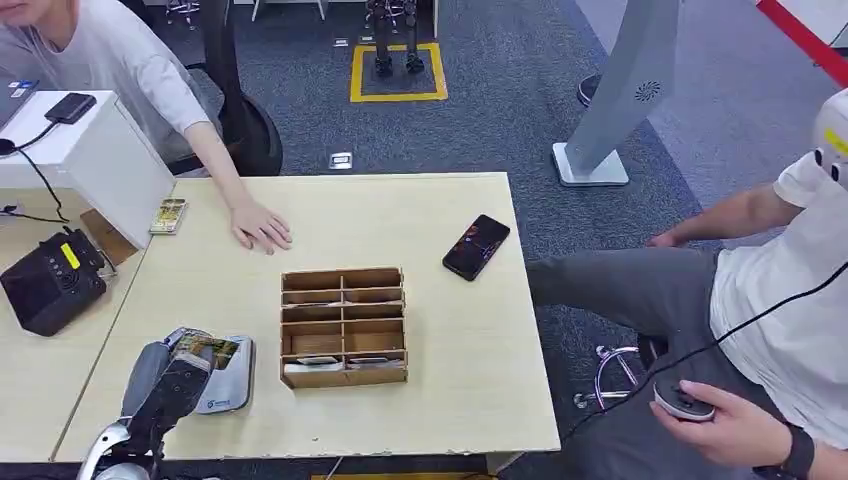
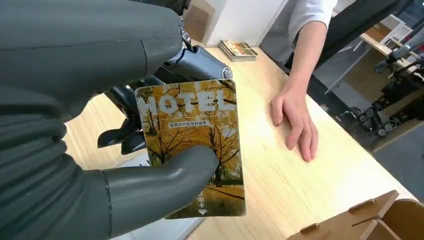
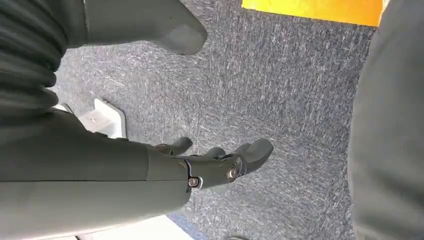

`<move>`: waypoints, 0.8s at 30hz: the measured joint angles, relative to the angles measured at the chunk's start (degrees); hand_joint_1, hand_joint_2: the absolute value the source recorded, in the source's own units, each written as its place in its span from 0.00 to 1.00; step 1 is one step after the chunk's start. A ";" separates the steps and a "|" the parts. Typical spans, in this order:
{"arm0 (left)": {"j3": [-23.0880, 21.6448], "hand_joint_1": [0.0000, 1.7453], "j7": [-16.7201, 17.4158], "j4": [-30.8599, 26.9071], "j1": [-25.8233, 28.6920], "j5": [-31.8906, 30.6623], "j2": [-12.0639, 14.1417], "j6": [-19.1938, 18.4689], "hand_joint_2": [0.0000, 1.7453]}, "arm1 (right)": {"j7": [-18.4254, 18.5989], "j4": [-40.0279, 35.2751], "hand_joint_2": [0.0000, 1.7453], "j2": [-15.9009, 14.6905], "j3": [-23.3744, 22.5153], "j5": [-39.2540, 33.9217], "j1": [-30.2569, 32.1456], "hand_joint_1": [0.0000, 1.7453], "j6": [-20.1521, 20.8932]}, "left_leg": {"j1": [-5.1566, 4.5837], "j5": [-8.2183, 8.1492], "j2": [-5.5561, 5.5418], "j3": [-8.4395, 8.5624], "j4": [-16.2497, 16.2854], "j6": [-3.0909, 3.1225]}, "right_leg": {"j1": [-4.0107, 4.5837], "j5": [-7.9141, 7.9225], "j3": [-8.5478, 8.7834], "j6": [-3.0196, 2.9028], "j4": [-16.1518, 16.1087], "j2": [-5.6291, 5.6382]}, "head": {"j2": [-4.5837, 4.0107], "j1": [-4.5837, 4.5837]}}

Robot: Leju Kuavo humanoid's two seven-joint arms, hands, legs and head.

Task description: Pass the card to the sensor for recognition and then transmit it.

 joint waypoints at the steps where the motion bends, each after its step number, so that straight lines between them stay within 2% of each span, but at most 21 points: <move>1: 0.00 1.00 -0.07 0.02 -0.19 0.38 -0.15 0.18 1.00 | 0.02 0.00 1.00 0.00 0.00 0.02 0.00 0.00 0.00 | 0.00 0.00 -0.01 0.00 0.00 0.00 | 0.00 0.00 0.00 0.00 0.00 -0.01 | 0.00 0.00; 11: -0.39 1.00 1.22 2.99 -3.23 0.30 -2.08 2.01 1.00 | 0.02 0.00 1.00 0.17 0.00 0.81 -0.10 0.00 0.09 | 0.00 0.00 -0.01 0.00 0.00 0.00 | 0.00 0.00 0.01 0.00 0.00 -0.02 | 0.00 0.00; 16: -0.42 1.00 1.75 5.31 -3.25 -2.33 -2.14 5.21 1.00 | 0.07 0.00 1.00 0.28 -0.02 1.31 -0.12 0.00 0.11 | 0.00 0.00 -0.01 -0.02 0.00 0.00 | 0.00 0.00 0.00 0.00 0.00 -0.02 | 0.00 0.02; 24: -0.37 1.00 1.79 7.54 -3.23 -3.18 -2.12 6.26 1.00 | -0.09 0.00 1.00 0.35 -0.04 1.71 -0.13 0.00 0.11 | 0.00 0.00 -0.01 -0.02 0.00 0.00 | 0.00 0.00 0.02 0.00 0.00 -0.03 | 0.00 0.00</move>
